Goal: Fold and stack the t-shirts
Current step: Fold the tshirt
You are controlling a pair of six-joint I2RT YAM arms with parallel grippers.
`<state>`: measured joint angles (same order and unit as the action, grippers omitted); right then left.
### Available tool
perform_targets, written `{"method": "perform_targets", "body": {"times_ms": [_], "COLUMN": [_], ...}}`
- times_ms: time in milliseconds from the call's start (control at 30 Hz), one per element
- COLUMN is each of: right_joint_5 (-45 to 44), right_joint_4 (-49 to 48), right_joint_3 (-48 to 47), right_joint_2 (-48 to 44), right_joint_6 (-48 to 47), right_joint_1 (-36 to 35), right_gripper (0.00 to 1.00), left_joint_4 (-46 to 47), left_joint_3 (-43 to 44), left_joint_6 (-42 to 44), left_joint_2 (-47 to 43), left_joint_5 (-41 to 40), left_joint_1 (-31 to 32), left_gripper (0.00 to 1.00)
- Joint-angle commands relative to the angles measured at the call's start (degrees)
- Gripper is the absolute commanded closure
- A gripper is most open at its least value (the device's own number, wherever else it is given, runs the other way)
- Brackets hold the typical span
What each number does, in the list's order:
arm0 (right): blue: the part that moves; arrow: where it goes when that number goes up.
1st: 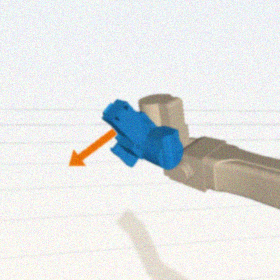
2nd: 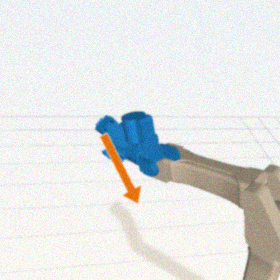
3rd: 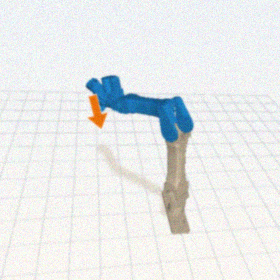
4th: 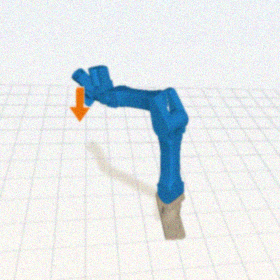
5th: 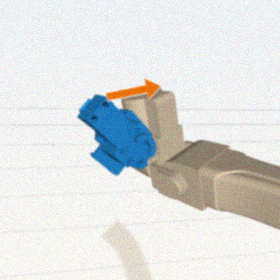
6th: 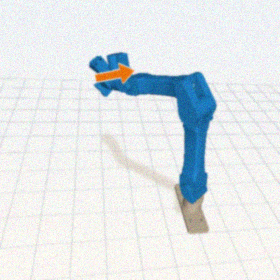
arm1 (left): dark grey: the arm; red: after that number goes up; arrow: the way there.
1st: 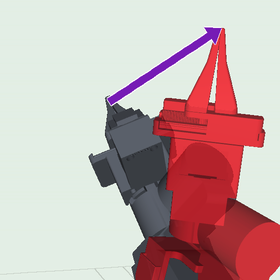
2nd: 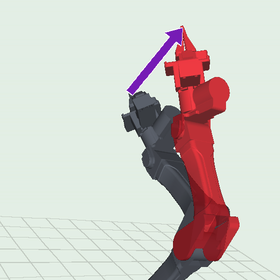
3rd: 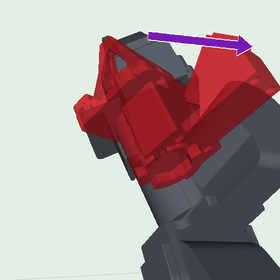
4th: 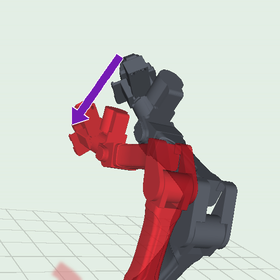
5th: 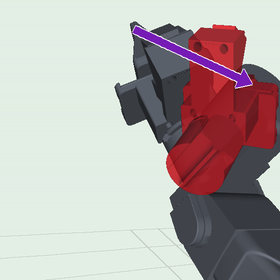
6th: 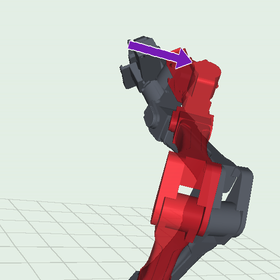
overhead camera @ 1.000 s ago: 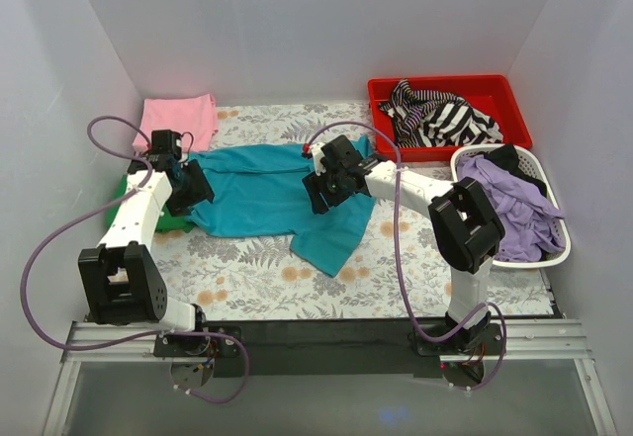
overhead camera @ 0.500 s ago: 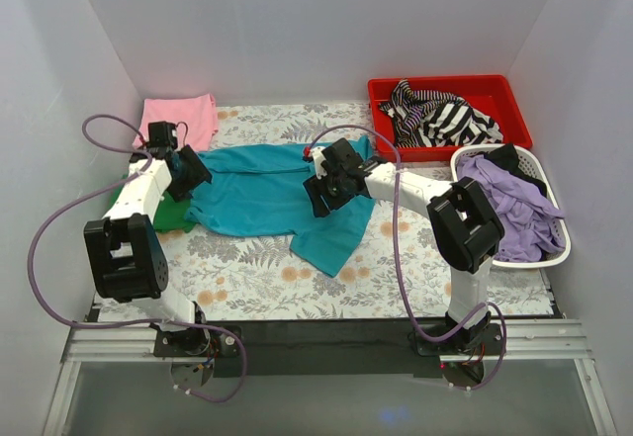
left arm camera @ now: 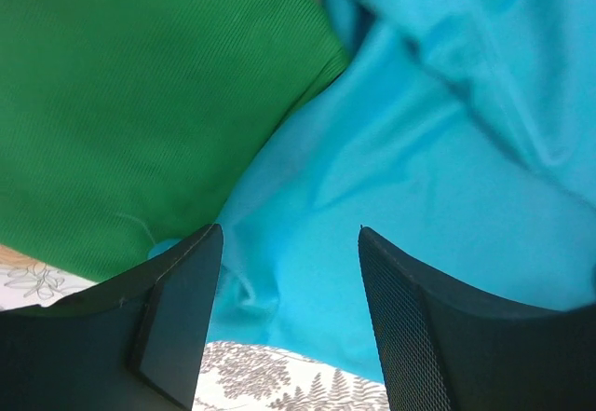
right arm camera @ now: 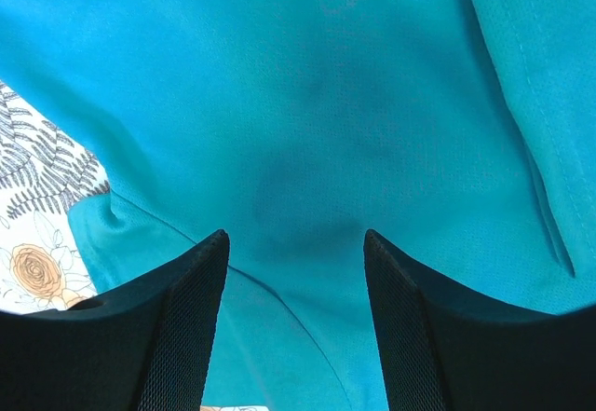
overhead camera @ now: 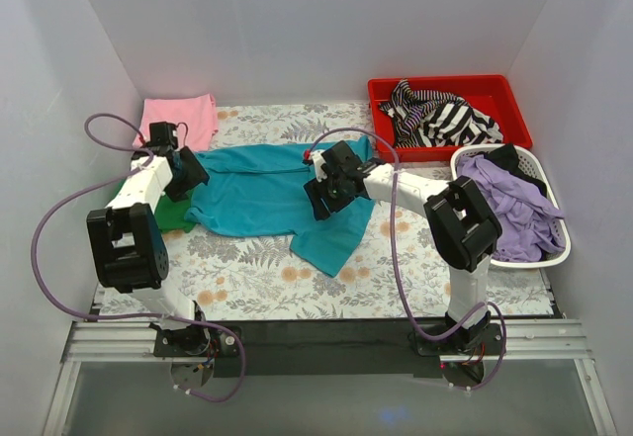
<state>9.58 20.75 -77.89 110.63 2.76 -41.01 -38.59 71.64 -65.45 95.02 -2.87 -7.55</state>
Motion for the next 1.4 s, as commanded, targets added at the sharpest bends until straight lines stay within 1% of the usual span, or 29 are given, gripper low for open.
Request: {"method": "perform_targets", "body": {"times_ms": [0, 133, 200, 300, 400, 500, 533, 567, 633, 700, 733, 767, 800, 867, 933, 1067, 1167, 1200, 1267, 1367], "right_joint_5": [0.3, -5.9, -7.7, -8.5, -6.4, -9.0, -11.9, -13.7, -16.4, -17.1, -17.3, -17.5, -17.6, -18.5, -19.5, -17.4, -16.7, -16.6, -14.8, -11.1], "right_joint_4": [-1.1, -1.2, -1.6, -2.6, -2.6, 0.3, 4.0, 4.7, 5.6, 5.5, 5.5, 5.5, 5.4, 5.1, 5.3, 7.7, 9.8, 10.2, 10.8, 11.8], "right_joint_3": [-0.2, -0.5, -1.4, -2.8, -4.5, -6.7, -7.7, -6.8, -2.4, 1.7, 3.6, 7.7, 9.6, 15.0, 17.8, 22.2, 26.7, 30.0, 32.8, 37.4], "right_joint_2": [0.8, 1.3, 2.1, 4.5, 8.2, 11.7, 12.6, 12.5, 10.8, 9.2, 7.3, 6.4, 5.1, 1.2, -2.8, -8.4, -12.4, -14.5, -16.5, -21.2], "right_joint_6": [0.0, 0.5, 0.4, -0.1, -0.1, 0.8, 1.6, 2.5, 3.5, 5.2, 6.1, 7.3, 8.1, 9.3, 10.7, 13.1, 15.8, 16.7, 18.9, 21.7], "right_joint_1": [-0.3, -0.1, 0.1, 0.6, 1.5, 2.1, 2.4, 2.6, 3.0, 3.0, 3.0, 3.0, 3.0, 3.0, 3.0, 2.8, 0.9, 0.3, 0.1, -2.7], "right_gripper": [0.34, 0.34, 0.33, 0.33, 0.33, 0.33, 0.33, 0.32, 0.32, 0.31, 0.31, 0.32, 0.32, 0.32, 0.32, 0.31, 0.31, 0.31, 0.31, 0.32], "left_joint_4": [-0.6, 1.8, 2.1, 3.0, 3.9, 3.0, 2.8, 2.7, 2.5, 2.5, 2.0, 1.8, 1.7, 1.0, 0.7, -0.3, -1.0, -1.3, -1.1, -1.0], "left_joint_3": [-3.3, -7.1, -7.6, -8.4, -7.7, -6.2, -6.0, -5.8, -5.3, -4.6, -3.6, -3.2, -2.6, -1.3, -0.3, 1.7, 2.8, 3.0, 2.9, 3.0], "left_joint_6": [1.3, 1.2, 1.2, 1.0, 1.4, 1.6, 2.2, 2.3, 2.3, 2.9, 3.0, 3.3, 3.5, 3.7, 4.2, 5.2, 5.8, 5.9, 5.8, 5.8], "left_joint_2": [-0.8, 1.0, 1.8, 1.1, 0.3, 0.9, 0.8, 0.7, 0.3, 0.3, 0.5, 0.6, 0.6, 0.8, 0.4, 0.4, 0.4, 0.4, 0.0, 0.1], "left_joint_5": [-1.0, 0.8, 0.7, 1.2, 1.8, 2.6, 2.8, 2.8, 2.8, 2.8, 4.7, 4.9, 5.1, 5.5, 6.1, 6.9, 6.7, 6.5, 6.6, 7.4], "left_joint_1": [-0.4, -0.4, -0.4, -0.4, -0.4, -0.4, -0.4, -0.4, -0.4, -0.4, -0.4, -0.4, -0.4, -0.4, -0.4, -0.4, -0.4, -0.4, -0.4, -0.4], "left_gripper": [0.41, 0.41, 0.41, 0.41, 0.41, 0.41, 0.41, 0.41, 0.41, 0.41, 0.41, 0.41, 0.41, 0.41, 0.41, 0.41, 0.41, 0.41, 0.41, 0.41]}}
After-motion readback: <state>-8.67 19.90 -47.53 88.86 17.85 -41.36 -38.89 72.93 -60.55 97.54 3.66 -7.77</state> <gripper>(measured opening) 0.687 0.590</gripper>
